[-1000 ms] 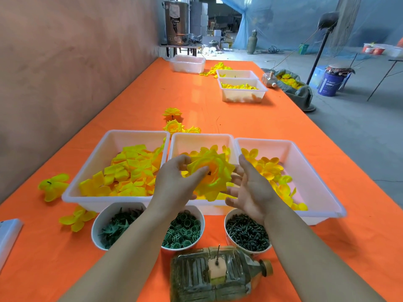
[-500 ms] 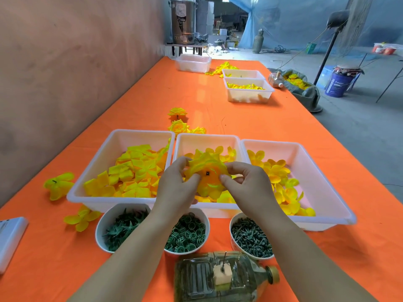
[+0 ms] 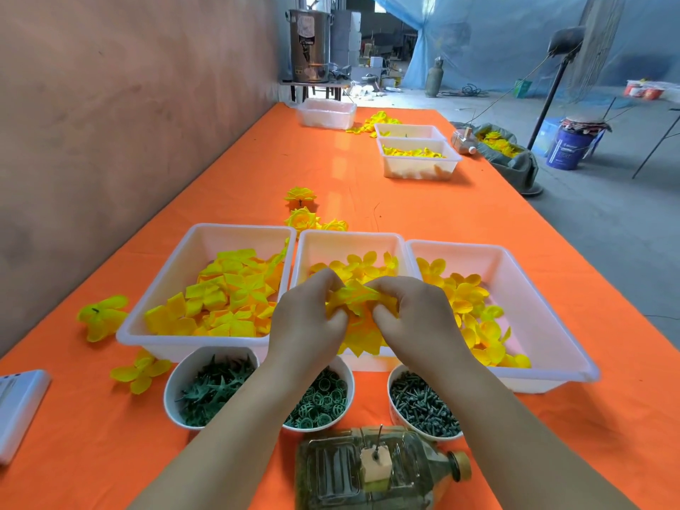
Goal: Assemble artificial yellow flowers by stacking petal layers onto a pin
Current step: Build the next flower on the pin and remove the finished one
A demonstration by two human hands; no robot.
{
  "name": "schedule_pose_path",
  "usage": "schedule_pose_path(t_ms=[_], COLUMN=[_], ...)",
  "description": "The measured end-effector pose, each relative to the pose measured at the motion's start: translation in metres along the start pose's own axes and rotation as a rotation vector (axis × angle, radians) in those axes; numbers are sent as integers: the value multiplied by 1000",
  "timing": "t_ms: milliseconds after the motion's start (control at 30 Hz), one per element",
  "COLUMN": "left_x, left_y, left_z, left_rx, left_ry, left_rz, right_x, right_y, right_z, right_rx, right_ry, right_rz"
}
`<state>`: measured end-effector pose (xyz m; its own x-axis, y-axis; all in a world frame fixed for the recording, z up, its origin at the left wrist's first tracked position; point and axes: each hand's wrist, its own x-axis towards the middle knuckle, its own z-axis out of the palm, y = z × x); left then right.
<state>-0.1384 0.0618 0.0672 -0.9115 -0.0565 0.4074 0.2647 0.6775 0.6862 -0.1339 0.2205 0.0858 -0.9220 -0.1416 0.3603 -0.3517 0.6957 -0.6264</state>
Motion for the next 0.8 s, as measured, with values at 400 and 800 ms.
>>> schedule_pose_path(t_ms=[400,800], left_x=[1,3], left_y=[8,0], left_z=[-16,-9], left_rx=[-1088,-1581], left_ry=[-438,-872], left_rz=[-637,-813], right_x=[-4,-6], right_y=[-5,-7], right_z=[-12,-7], right_rx=[870,484], right_ry=[-104,25], right_rz=[419,31])
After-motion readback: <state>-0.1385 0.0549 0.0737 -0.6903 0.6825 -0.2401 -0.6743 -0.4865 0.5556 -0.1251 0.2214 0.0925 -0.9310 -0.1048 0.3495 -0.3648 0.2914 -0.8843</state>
